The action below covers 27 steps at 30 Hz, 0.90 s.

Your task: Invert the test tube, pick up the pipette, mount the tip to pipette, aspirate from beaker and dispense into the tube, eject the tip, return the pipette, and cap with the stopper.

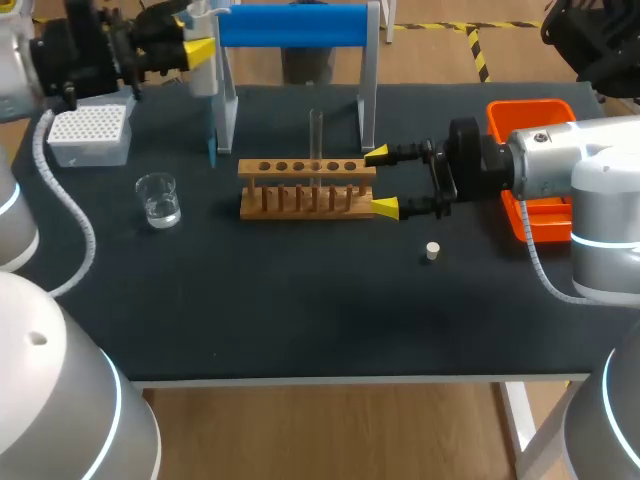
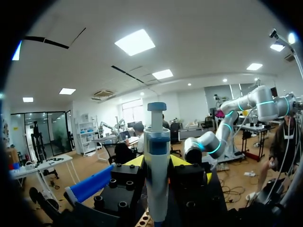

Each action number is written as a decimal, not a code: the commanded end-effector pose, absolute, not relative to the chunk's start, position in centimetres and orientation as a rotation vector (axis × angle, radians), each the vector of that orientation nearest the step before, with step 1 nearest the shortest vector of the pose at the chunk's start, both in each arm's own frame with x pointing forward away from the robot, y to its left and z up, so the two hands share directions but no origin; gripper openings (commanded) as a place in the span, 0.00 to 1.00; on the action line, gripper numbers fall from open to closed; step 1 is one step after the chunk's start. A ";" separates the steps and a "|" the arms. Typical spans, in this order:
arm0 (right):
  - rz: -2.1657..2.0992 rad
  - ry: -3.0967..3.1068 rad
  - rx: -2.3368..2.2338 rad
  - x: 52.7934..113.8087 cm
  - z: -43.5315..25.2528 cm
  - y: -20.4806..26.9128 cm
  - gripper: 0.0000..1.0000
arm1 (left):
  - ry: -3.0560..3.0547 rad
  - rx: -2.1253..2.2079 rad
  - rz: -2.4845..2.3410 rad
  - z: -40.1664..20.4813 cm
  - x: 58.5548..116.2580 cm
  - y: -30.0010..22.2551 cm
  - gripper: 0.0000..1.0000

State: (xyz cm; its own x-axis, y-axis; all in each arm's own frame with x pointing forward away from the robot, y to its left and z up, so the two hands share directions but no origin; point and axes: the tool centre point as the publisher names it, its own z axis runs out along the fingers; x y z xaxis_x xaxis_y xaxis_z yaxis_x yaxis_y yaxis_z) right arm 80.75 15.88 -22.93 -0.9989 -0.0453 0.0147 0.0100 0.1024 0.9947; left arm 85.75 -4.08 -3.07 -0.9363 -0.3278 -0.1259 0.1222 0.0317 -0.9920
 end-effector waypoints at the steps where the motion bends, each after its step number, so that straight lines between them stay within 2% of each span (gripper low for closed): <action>1: -2.074 -2.303 0.038 80.7 -22.9 15.8 1.00 | 1.994 -0.219 -1.976 -3.7 85.6 -2.0 0.00; 27: -2.074 -2.303 0.038 80.7 -22.9 15.8 1.00 | 1.952 -0.313 -1.993 -7.8 89.4 3.8 0.00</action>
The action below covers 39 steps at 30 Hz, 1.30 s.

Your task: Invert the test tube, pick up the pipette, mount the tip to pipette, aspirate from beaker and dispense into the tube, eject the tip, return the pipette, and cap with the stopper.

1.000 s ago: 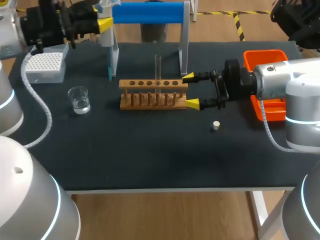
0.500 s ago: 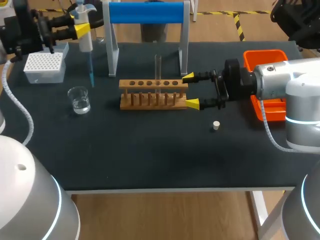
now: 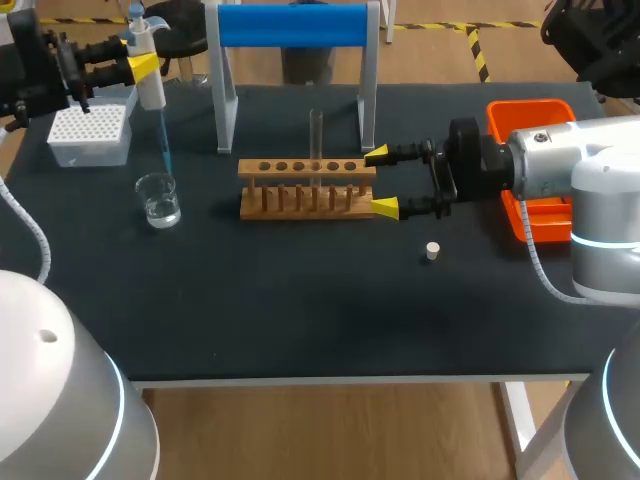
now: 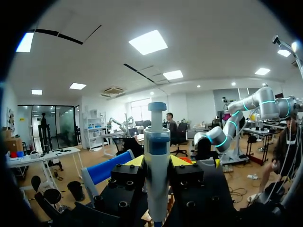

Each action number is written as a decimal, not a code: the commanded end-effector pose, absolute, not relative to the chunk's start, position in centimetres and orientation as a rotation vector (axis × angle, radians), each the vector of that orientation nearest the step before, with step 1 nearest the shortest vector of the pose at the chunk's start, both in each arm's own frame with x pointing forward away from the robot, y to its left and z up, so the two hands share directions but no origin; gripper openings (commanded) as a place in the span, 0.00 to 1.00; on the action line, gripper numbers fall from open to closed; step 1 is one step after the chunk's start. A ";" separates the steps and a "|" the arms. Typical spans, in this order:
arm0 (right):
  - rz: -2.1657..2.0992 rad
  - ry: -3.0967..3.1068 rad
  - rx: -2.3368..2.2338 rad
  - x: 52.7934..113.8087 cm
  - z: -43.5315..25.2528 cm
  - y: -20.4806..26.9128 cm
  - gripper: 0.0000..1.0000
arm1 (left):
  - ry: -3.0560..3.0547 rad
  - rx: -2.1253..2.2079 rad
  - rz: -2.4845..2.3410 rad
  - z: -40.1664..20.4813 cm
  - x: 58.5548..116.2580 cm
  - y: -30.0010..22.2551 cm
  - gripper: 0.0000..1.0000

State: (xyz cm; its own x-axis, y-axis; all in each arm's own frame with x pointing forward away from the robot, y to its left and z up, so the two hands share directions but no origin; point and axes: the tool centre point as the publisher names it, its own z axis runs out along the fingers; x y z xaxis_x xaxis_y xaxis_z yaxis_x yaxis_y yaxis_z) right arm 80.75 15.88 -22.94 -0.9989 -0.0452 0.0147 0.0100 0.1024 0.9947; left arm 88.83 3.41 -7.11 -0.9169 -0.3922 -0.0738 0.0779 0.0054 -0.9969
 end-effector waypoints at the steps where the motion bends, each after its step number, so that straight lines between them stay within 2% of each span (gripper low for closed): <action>1: -2.074 -2.303 0.038 80.7 -22.9 15.8 1.00 | 1.951 -0.316 -1.993 -8.0 89.5 3.9 0.00; 39: -2.074 -2.303 0.038 80.7 -22.9 15.8 1.00 | 1.926 -0.391 -1.990 -10.9 91.9 6.9 0.00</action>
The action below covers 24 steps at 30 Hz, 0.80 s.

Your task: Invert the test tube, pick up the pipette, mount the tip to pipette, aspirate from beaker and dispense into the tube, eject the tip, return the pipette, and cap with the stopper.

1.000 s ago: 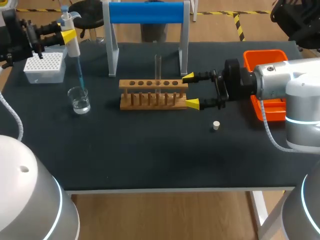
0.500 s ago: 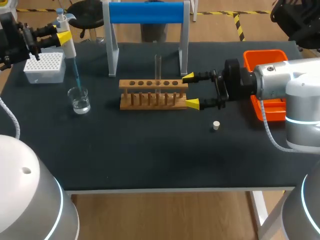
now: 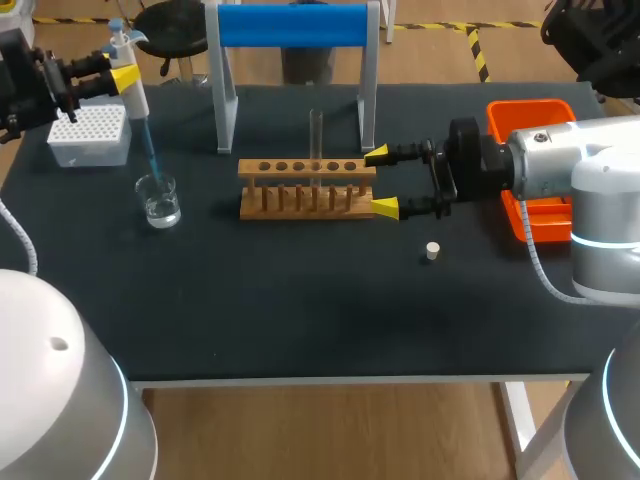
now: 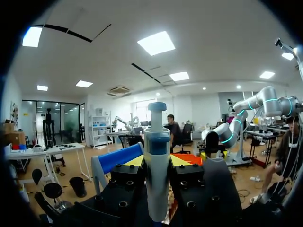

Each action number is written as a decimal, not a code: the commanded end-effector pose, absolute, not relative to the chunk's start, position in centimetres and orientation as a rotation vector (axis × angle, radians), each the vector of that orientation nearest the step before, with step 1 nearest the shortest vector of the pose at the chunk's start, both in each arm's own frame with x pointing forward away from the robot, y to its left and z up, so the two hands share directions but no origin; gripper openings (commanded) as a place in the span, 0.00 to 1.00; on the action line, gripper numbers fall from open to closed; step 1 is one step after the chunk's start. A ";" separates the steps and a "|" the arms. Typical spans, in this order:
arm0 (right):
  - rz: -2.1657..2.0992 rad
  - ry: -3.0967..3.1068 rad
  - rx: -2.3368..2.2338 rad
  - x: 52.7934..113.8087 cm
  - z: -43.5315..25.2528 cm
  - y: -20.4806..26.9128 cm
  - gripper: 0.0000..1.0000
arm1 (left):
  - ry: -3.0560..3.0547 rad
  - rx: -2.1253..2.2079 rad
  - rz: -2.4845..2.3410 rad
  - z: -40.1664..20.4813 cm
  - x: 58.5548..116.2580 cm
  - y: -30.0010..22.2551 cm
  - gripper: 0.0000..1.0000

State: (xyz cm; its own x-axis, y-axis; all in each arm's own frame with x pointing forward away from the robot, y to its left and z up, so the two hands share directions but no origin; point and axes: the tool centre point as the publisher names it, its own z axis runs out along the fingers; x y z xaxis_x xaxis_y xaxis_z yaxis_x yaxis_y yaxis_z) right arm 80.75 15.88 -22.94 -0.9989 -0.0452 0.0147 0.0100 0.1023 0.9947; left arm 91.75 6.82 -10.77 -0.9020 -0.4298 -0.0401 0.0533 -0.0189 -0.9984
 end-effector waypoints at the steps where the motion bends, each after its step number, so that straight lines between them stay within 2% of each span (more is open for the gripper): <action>1: -2.074 -2.303 0.038 80.7 -22.9 15.8 1.00 | 1.927 -0.392 -1.990 -10.9 91.9 7.0 0.00; 24: -2.074 -2.303 0.038 80.7 -22.9 15.8 1.00 | 1.914 -0.433 -1.965 -10.7 91.8 7.3 0.00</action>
